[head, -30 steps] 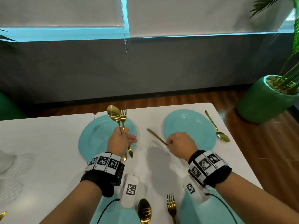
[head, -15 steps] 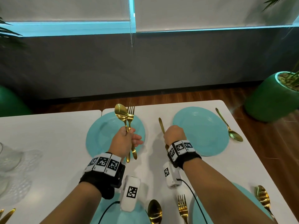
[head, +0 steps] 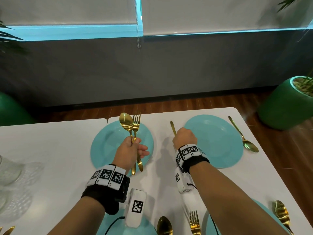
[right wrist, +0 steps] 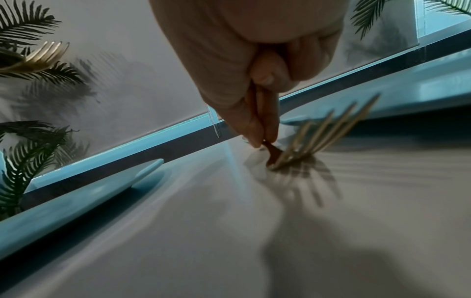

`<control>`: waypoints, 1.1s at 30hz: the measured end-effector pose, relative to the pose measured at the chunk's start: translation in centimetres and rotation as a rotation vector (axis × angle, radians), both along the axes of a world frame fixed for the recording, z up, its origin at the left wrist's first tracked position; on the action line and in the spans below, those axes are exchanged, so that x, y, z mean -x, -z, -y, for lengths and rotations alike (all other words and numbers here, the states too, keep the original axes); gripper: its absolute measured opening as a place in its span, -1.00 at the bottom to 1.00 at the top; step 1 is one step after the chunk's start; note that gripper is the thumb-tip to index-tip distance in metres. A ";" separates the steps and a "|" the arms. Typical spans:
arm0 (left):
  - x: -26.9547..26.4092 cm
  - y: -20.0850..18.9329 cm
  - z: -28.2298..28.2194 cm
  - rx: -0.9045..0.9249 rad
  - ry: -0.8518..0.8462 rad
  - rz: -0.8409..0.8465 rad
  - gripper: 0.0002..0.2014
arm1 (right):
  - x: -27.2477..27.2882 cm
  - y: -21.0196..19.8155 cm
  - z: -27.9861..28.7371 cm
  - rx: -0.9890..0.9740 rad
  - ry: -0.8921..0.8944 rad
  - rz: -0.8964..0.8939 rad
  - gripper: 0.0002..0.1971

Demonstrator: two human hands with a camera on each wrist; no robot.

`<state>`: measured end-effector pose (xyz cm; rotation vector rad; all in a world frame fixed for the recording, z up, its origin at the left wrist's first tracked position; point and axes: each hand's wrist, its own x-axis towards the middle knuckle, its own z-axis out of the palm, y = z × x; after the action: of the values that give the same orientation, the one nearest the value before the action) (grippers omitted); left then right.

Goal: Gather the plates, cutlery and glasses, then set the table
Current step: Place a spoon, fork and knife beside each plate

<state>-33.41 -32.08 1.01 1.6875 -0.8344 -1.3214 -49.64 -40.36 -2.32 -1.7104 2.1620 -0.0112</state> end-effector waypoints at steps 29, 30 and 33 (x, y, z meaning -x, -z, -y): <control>-1.2 -0.5 -1.4 -0.077 0.030 0.040 -0.80 | -4.9 -4.4 -6.0 0.440 -0.919 0.219 -0.84; -1.2 -0.7 -1.7 -0.073 0.034 0.061 -0.77 | -5.1 -4.2 -6.3 0.466 -0.956 0.206 -0.87; -1.8 -1.4 -2.9 -0.062 0.081 0.116 -0.75 | -5.6 -4.3 -6.9 0.464 -0.992 0.230 -0.97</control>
<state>-31.57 -29.21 2.38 1.8102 -0.9463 -1.3258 -44.05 -33.47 1.94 -2.6980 1.0089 -0.4373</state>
